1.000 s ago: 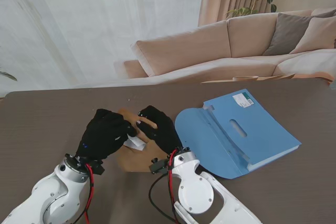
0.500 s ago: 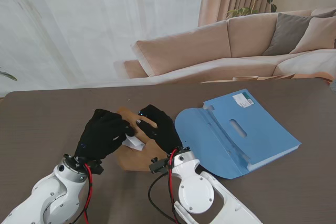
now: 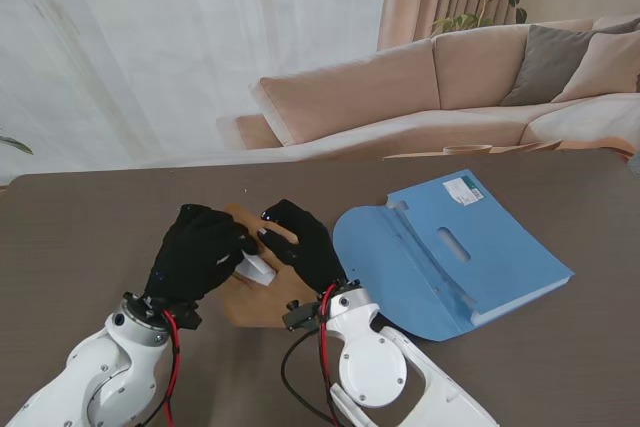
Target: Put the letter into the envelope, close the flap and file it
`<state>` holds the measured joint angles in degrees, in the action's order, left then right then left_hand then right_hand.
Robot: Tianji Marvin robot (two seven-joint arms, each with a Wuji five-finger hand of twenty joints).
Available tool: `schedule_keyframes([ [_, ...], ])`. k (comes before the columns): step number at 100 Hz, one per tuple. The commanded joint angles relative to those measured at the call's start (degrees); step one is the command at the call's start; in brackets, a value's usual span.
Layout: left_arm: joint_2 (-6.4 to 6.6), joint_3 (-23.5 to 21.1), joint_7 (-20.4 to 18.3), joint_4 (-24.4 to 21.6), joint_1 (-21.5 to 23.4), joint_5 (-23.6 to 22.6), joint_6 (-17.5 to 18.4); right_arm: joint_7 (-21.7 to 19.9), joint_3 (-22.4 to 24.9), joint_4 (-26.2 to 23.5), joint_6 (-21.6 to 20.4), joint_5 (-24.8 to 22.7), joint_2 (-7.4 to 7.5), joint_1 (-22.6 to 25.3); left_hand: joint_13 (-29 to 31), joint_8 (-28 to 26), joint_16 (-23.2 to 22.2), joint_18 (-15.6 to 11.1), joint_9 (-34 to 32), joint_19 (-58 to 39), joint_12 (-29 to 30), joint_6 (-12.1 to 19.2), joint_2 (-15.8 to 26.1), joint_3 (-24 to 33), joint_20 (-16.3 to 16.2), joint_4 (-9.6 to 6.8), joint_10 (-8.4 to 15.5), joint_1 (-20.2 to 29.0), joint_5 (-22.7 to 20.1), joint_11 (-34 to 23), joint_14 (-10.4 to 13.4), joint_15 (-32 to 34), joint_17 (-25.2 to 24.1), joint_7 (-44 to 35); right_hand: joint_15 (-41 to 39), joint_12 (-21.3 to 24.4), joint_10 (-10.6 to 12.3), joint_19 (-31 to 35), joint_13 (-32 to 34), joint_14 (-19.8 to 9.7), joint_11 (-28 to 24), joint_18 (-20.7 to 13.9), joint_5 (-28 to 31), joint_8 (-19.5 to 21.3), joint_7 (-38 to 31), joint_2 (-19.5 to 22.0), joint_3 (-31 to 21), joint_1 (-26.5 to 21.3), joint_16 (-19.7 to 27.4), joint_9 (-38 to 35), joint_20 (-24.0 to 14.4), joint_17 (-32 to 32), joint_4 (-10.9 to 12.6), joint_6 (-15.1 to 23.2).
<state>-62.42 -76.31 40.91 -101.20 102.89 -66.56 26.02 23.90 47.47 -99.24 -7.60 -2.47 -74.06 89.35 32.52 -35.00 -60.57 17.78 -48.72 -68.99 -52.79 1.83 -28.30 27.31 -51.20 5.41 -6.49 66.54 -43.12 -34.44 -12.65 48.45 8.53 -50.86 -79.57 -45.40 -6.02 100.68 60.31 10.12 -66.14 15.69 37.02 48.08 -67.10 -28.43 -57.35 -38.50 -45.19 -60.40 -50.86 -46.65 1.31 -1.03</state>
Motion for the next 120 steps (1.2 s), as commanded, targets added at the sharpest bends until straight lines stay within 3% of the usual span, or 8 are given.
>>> schedule_keyframes([
  [1, -0.16, 0.2, -1.0, -0.3, 0.3, -0.5, 0.1, -0.8, -0.2, -0.1, -0.2, 0.2, -0.34, 0.2, -2.3, -1.0, -0.8, -1.5, 1.9, 0.0, 0.2, -1.2, 1.8, 1.3, 0.4, 0.87, 0.8, 1.0, 1.4, -1.5, 1.2, 0.1, -0.8, -2.2, -1.5, -0.3, 1.1, 7.8, 0.9, 1.3, -1.5, -0.4, 0.9, 3.0, -4.7, 3.7, -1.5, -4.3, -0.8, 1.2, -1.1, -1.3, 3.9, 3.5],
  [18, 0.07, -0.6, -3.2, -0.9, 1.2, -0.7, -0.1, -0.7, -0.1, -0.4, -0.1, 0.1, -0.32, 0.4, -3.4, 2.5, 0.2, -1.0, 2.2, 1.1, 0.3, -3.5, 1.5, 0.4, 0.7, 0.77, 0.5, 0.3, 1.3, -0.1, 1.3, -0.8, -1.6, 2.9, -1.5, -0.3, 1.1, 7.8, 0.9, 1.3, -1.5, -0.4, 0.9, 3.0, -4.7, 3.7, -1.5, -4.3, -0.9, 1.2, -1.1, -1.3, 4.0, 3.5],
  [22, 0.14, -0.9, -3.6, -1.2, 1.4, -0.9, -0.1, -0.7, -0.1, -0.4, -0.1, 0.1, -0.32, 0.4, -3.4, 5.6, 0.5, -0.8, 2.0, 1.2, 0.3, -4.1, 1.7, 0.1, 0.7, 0.70, -1.0, 0.6, -0.8, 0.7, 1.0, -0.9, -1.7, 5.8, -1.5, -0.3, 1.1, 7.8, 0.9, 1.3, -1.5, -0.4, 0.9, 3.0, -4.7, 3.7, -1.6, -4.3, -0.9, 1.2, -1.1, -1.3, 4.0, 3.5],
  [35, 0.40, -1.7, -4.2, -1.8, 2.0, -1.8, 0.0, -0.6, -0.1, -0.4, 0.0, 0.2, -0.37, 0.4, -3.3, 10.1, 0.6, -0.5, 1.2, 1.5, -0.7, -3.1, 2.2, -0.8, 0.6, 0.54, -0.3, 1.2, -6.7, 1.8, 0.8, -1.2, -1.8, 8.3, -1.6, -0.4, 1.1, 7.8, 0.8, 1.4, -1.5, -0.4, 0.9, 3.0, -4.7, 3.7, -1.6, -4.3, -0.9, 1.2, -1.1, -1.3, 4.0, 3.5],
  [43, 0.51, -2.0, -4.4, -2.0, 2.3, -2.2, -0.1, -0.5, -0.2, -0.4, 0.0, 0.2, -0.39, 0.4, -3.4, 8.9, 0.7, -0.3, 1.3, 1.7, -1.8, -2.1, 2.3, -1.1, 0.6, 0.48, 0.1, 1.2, -7.5, 1.5, 0.8, -1.3, -1.9, 7.1, -1.7, -0.4, 1.0, 7.7, 0.8, 1.5, -1.5, -0.3, 0.9, 3.0, -4.7, 3.6, -1.6, -4.3, -0.9, 1.2, -1.1, -1.3, 4.0, 3.5],
  [66, 0.48, -2.1, -2.6, -1.8, 2.6, -2.6, 0.5, -0.4, -0.1, -0.6, 0.0, 0.1, -0.39, 0.5, -3.0, 2.6, -1.3, -0.8, 1.4, 1.3, -4.4, -0.7, 2.4, -0.2, 0.2, 0.51, 0.2, 1.3, -4.0, 0.0, 1.0, -0.3, -1.7, 2.1, -1.8, -0.4, 0.9, 7.7, 0.7, 1.6, -1.6, -0.3, 0.9, 3.0, -4.7, 3.7, -1.6, -4.2, -1.0, 1.3, -1.2, -1.2, 4.0, 3.5],
  [92, 0.33, -2.2, -1.5, -1.6, 2.7, -2.3, 1.9, -0.4, -0.1, -0.6, -0.1, 0.3, -0.43, 0.4, -2.8, 1.7, -1.3, -0.9, 1.6, 1.3, -4.2, -0.9, 2.4, 0.5, 0.1, 0.66, 0.6, 1.0, -2.9, -0.2, 1.2, -0.5, -1.6, 0.9, -1.8, -0.4, 1.0, 7.7, 0.7, 1.5, -1.6, -0.2, 0.9, 3.0, -4.7, 3.7, -1.6, -4.3, -1.0, 1.3, -1.2, -1.2, 4.0, 3.5],
  [120, 0.38, -1.6, -2.7, -0.6, 2.4, -1.8, 0.9, -0.4, -0.1, -0.8, 0.0, 0.4, -0.42, 0.5, -2.8, 1.8, -1.2, -0.9, 1.7, 1.3, -4.0, -0.8, 2.5, 0.7, 0.1, 0.76, 0.8, 0.8, -2.7, -0.3, 1.3, -0.7, -1.6, 0.7, -1.8, -0.4, 0.9, 7.7, 0.7, 1.6, -1.6, -0.2, 0.9, 3.0, -4.7, 3.6, -1.6, -4.3, -1.0, 1.3, -1.3, -1.2, 4.0, 3.5],
])
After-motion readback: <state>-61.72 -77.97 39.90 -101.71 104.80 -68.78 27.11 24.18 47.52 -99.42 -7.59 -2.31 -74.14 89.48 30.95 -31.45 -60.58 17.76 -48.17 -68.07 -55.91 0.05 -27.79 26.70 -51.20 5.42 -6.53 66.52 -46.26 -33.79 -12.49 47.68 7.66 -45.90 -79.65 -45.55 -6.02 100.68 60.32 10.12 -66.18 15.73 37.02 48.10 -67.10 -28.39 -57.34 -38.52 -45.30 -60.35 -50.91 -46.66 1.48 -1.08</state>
